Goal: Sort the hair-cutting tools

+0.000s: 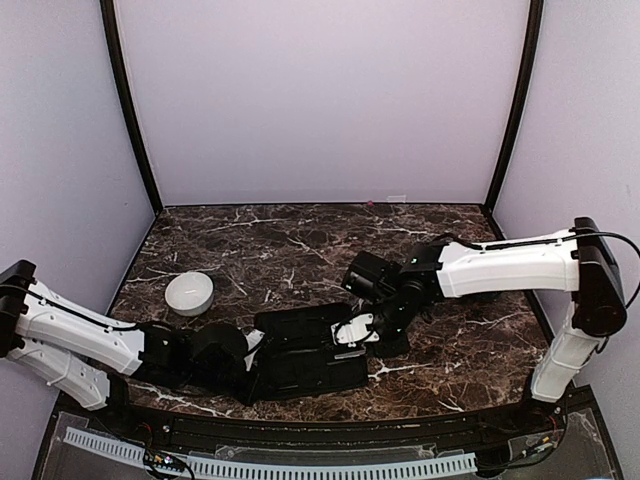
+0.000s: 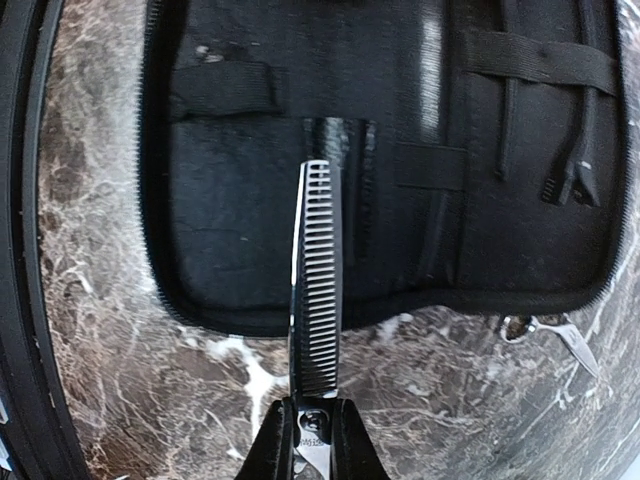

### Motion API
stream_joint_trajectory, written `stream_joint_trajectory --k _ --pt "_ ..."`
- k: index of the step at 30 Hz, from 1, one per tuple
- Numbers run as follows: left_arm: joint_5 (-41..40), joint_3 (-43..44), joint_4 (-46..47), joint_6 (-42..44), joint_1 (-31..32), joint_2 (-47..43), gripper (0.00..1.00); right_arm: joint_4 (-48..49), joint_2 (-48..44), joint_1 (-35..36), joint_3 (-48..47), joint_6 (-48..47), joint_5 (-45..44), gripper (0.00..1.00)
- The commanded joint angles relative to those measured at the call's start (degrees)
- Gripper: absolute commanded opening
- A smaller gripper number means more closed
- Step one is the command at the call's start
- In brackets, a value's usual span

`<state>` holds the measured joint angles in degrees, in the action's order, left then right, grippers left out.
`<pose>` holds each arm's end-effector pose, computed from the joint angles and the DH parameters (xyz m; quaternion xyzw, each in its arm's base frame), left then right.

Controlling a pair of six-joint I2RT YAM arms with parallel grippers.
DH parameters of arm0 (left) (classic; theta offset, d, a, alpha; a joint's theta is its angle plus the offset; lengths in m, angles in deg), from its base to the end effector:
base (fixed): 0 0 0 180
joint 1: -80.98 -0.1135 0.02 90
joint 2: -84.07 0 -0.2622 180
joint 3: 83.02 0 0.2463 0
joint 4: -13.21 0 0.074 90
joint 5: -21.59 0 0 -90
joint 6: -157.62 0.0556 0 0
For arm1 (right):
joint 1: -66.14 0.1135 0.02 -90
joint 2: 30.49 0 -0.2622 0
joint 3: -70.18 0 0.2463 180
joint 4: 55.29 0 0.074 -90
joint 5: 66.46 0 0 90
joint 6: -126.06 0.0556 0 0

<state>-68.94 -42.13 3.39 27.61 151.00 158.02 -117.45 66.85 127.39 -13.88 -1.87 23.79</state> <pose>0.0855 -0.2337 0.1429 0.2355 0.8859 -0.3250 0.2326 0.1565 0.2857 0.1915 -0.7555 0.6428 0.0277 0.1237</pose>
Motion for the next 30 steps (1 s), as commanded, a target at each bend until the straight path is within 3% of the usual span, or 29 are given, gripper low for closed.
stream_joint_trajectory --k 1,11,30 --pt "0.34 -1.26 1.96 -3.01 2.81 2.86 0.01 -1.22 1.14 2.47 0.76 0.89 -0.24 0.00" --pt "-0.91 -2.15 2.20 -5.34 4.86 6.51 0.00 -1.07 4.94 6.15 1.07 1.16 -2.98 0.00" --pt "-5.20 -2.77 -4.71 -9.51 8.59 0.75 0.00 -2.76 9.94 6.70 -4.18 1.94 -4.59 0.00"
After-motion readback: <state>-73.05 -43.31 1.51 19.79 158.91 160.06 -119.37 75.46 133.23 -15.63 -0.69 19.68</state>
